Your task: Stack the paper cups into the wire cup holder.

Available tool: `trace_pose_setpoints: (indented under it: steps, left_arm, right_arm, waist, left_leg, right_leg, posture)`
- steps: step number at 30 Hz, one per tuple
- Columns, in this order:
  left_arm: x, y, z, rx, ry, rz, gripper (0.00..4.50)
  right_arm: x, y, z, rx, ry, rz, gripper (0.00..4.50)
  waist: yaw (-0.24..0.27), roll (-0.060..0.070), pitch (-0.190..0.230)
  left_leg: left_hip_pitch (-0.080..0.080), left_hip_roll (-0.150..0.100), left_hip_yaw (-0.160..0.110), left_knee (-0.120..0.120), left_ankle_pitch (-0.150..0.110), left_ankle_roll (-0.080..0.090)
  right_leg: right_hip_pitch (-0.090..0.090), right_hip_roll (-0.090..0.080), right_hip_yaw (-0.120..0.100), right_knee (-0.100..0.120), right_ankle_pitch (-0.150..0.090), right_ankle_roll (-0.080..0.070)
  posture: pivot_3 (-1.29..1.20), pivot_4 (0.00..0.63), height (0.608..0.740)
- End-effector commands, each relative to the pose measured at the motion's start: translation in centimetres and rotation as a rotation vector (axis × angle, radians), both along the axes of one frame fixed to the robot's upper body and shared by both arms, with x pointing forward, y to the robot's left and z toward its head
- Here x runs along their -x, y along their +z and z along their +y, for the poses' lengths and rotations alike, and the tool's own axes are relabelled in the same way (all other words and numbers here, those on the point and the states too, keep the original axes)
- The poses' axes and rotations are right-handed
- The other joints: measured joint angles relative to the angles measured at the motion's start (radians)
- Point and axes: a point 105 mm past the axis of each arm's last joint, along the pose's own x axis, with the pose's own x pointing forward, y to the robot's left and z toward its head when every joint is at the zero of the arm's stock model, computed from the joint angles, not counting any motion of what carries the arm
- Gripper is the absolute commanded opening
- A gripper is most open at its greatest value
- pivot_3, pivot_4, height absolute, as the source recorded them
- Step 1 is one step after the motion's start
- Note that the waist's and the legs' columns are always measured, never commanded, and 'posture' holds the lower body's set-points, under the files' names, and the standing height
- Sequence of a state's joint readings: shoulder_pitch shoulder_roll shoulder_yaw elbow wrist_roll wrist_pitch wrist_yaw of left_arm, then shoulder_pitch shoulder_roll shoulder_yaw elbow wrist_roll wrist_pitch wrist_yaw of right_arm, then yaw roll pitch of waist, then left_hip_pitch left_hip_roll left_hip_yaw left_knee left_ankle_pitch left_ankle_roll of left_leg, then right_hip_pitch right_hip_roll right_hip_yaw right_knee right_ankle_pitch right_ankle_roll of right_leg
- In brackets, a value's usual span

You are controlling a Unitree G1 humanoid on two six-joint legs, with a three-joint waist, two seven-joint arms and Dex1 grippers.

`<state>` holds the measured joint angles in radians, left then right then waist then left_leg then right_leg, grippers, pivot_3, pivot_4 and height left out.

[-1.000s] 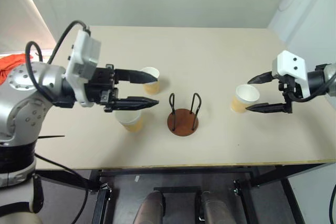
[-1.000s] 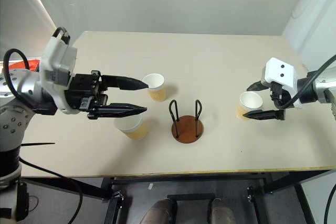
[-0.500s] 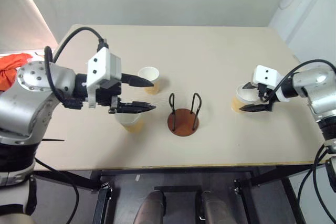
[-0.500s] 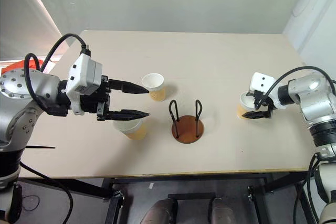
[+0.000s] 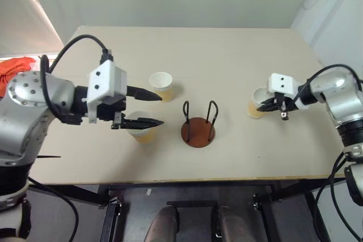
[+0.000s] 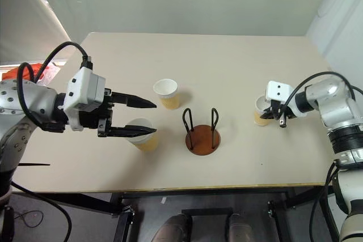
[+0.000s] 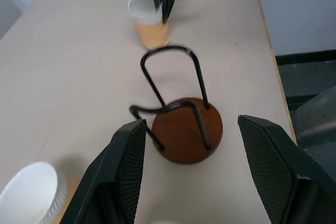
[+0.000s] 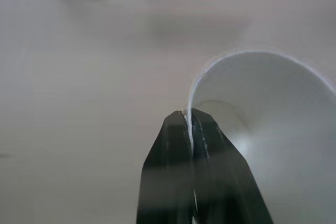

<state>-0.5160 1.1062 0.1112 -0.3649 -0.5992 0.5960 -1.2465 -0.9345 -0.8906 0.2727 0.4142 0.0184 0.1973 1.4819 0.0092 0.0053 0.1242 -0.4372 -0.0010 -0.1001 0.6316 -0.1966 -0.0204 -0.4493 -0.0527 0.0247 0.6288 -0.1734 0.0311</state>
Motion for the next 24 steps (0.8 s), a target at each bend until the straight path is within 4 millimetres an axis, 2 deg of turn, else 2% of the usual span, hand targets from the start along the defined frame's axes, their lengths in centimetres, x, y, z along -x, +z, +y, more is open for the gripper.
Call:
trace_pose_setpoints:
  steps: [1,3,5,7,10,13,17,24]
  left_arm:
    - [0.5,1.0,1.8,-0.026,0.040,-0.035,3.05]
    - [0.8,1.2,2.8,-0.034,0.071,-0.031,3.05]
    - [1.1,1.3,3.4,-0.036,0.088,-0.025,3.05]
    - [1.4,1.2,3.7,-0.040,0.090,-0.010,3.05]
    - [1.8,0.7,3.9,-0.050,0.093,0.006,3.05]
    - [2.1,0.2,4.1,-0.067,0.097,0.021,3.05]
    - [2.6,-0.1,4.2,-0.076,0.104,0.026,3.05]
    - [3.1,-0.1,4.5,-0.089,0.115,0.031,3.05]
  right_arm:
    - [2.1,7.4,2.5,-0.110,0.184,-0.152,0.04]
    - [3.5,9.9,4.8,-0.163,0.317,-0.200,0.04]
    - [4.9,11.3,7.2,-0.218,0.445,-0.204,0.04]
    - [6.3,11.0,9.6,-0.229,0.574,-0.167,0.04]
    - [7.3,9.1,12.0,-0.189,0.693,-0.107,0.04]
    - [7.5,7.7,12.8,-0.152,0.732,-0.079,0.04]
    - [6.7,6.4,13.4,-0.118,0.730,-0.077,0.04]
    - [6.2,5.1,14.0,-0.079,0.742,-0.092,0.04]
  waist:
    - [-0.002,0.000,0.000]
    - [-0.008,0.000,0.000]
    - [-0.011,0.000,0.000]
    - [-0.013,-0.001,0.000]
    - [-0.014,-0.001,-0.001]
    - [-0.009,-0.001,-0.001]
    - [-0.008,-0.002,-0.001]
    - [-0.010,-0.002,-0.001]
  left_leg:
    - [0.000,0.000,0.000,0.000,0.000,0.000]
    - [0.000,0.000,0.000,-0.001,-0.001,-0.001]
    - [0.000,0.001,0.000,-0.001,-0.001,-0.001]
    - [0.001,0.003,0.000,-0.001,-0.002,-0.003]
    - [0.002,0.005,-0.001,-0.001,-0.002,-0.003]
    - [0.001,0.005,-0.001,-0.001,-0.002,-0.004]
    - [0.001,0.005,-0.001,0.000,-0.002,-0.004]
    - [0.003,0.007,-0.001,0.000,-0.003,-0.007]
  right_leg:
    - [0.000,0.000,0.000,0.000,-0.001,-0.001]
    - [-0.001,0.001,0.000,0.000,-0.002,-0.003]
    - [-0.001,0.002,0.000,0.001,-0.003,-0.005]
    - [-0.001,0.004,0.000,0.001,-0.005,-0.008]
    - [-0.001,0.006,0.000,0.002,-0.008,-0.013]
    - [-0.002,0.007,0.000,0.004,-0.009,-0.015]
    - [-0.004,0.006,0.001,0.008,-0.010,-0.017]
    - [-0.006,0.007,0.000,0.016,-0.012,-0.021]
  posture:
    - [0.00,0.150,0.740]
    - [0.00,0.150,0.740]
    - [0.00,0.150,0.740]
    - [0.00,0.150,0.740]
    - [0.00,0.150,0.740]
    - [0.00,0.150,0.740]
    - [0.00,0.150,0.740]
    - [0.00,0.150,0.740]
